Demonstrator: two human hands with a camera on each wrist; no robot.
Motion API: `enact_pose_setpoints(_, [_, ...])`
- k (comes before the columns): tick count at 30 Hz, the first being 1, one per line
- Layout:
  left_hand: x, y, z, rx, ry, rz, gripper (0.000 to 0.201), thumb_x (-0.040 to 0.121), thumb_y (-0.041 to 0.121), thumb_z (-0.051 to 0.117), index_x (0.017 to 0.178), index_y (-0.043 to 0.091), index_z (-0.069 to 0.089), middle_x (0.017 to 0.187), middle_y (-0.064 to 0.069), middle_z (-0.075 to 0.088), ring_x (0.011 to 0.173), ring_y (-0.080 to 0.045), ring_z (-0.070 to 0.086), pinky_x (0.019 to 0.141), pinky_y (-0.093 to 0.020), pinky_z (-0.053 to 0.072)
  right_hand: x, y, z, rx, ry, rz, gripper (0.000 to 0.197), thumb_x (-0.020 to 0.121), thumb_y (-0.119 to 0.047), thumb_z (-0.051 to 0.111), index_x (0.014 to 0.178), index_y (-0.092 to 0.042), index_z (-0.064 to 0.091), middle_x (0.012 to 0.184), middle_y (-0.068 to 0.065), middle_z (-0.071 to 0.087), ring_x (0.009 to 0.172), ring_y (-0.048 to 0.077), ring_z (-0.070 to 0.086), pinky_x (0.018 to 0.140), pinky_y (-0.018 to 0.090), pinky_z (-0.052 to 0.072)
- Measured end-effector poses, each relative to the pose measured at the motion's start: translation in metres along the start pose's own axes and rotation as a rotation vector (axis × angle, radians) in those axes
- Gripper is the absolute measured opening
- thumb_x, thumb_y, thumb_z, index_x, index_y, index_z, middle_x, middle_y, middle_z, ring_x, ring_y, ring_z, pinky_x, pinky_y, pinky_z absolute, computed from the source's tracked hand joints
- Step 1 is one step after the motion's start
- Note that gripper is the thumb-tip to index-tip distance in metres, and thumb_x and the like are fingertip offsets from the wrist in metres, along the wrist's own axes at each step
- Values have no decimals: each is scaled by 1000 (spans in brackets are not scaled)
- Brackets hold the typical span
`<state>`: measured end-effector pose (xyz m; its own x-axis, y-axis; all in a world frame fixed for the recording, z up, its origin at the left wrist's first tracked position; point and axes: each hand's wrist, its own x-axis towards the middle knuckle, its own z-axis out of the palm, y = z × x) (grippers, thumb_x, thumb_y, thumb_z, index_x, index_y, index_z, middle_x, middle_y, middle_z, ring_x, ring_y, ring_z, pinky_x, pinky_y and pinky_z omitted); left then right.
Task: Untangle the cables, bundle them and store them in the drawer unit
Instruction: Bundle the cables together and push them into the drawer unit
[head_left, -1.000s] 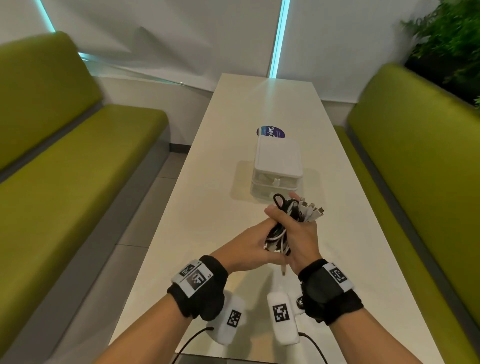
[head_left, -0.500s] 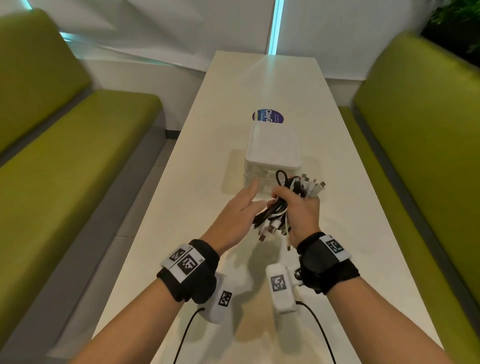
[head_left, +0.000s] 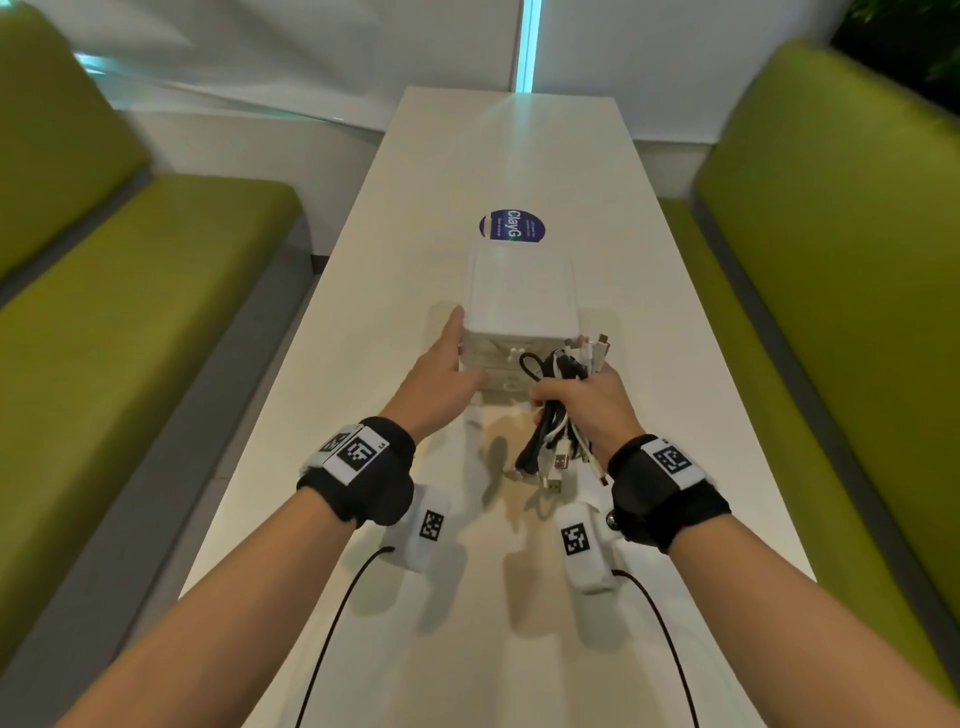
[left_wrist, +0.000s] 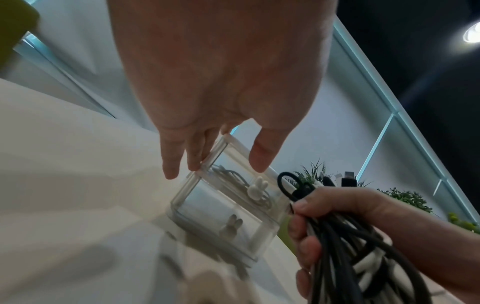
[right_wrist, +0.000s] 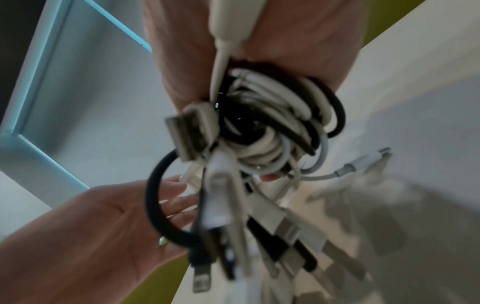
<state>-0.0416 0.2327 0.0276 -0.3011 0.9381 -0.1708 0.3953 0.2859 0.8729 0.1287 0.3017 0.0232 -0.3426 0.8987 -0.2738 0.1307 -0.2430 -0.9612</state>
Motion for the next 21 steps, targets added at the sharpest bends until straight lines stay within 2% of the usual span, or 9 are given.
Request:
enact_pose_setpoints(2, [-10, 1, 0, -5, -8, -2, 77, 95, 18, 52, 154, 32, 3, 153, 7, 36, 136, -12, 38, 100, -24, 32, -4, 3, 1, 1, 7, 7, 26, 62, 6, 69, 87, 3, 62, 69, 16, 63, 57, 28, 62, 58, 35, 54])
enact_pose_setpoints(5, [-33, 7, -1, -16, -3, 4, 72, 95, 15, 51, 153, 31, 10, 148, 3, 42, 122, -10, 46, 94, -25, 33, -21, 8, 4, 7, 29, 11, 29, 58, 4, 68, 86, 2, 60, 69, 18, 62, 55, 27, 61, 58, 36, 54])
enact_pose_setpoints(7, [-54, 7, 1, -18, -10, -1, 72, 95, 17, 52, 152, 30, 11, 150, -1, 41, 123, -14, 48, 93, -26, 34, -40, 14, 5, 2, 48, 20, 31, 58, 4, 67, 87, 1, 59, 68, 16, 62, 53, 27, 62, 56, 35, 54])
enact_pose_setpoints(10, [-89, 0, 5, 22, -25, 19, 75, 95, 20, 55, 153, 28, 8, 152, 0, 38, 116, -10, 48, 92, -26, 36, -74, 24, 5, -26, 39, 36, 35, 58, 4, 67, 91, 4, 59, 67, 14, 63, 51, 25, 62, 53, 31, 52])
enact_pose_setpoints(12, [-113, -7, 7, 38, -35, 24, 77, 95, 24, 56, 153, 28, 6, 154, 0, 36, 124, -14, 48, 95, -27, 37, -97, 29, 5, -59, 29, 45, 36, 58, 4, 66, 93, 5, 60, 68, 15, 64, 51, 24, 62, 52, 28, 50])
enact_pose_setpoints(15, [-144, -15, 9, 48, -49, 33, 82, 93, 26, 59, 154, 26, 4, 155, -1, 33, 135, -19, 42, 98, -27, 36, -129, 35, 10, -81, 37, 24, 34, 56, 4, 67, 88, -4, 59, 66, 7, 64, 55, 23, 63, 54, 27, 50])
enact_pose_setpoints(19, [-176, -22, 8, 81, -34, 61, 82, 93, 24, 60, 154, 24, 5, 155, -2, 34, 138, -19, 39, 103, -31, 37, -164, 44, 18, -82, 38, -3, 34, 58, 5, 66, 86, -10, 55, 63, 0, 61, 56, 19, 61, 52, 24, 48])
enact_pose_setpoints(21, [-187, -27, 6, 38, -13, 54, 81, 92, 26, 62, 153, 24, 9, 154, 0, 35, 137, -19, 40, 106, -32, 38, -179, 48, 20, -83, 44, -12, 37, 61, 5, 67, 93, -12, 57, 69, 0, 64, 62, 20, 64, 54, 26, 51])
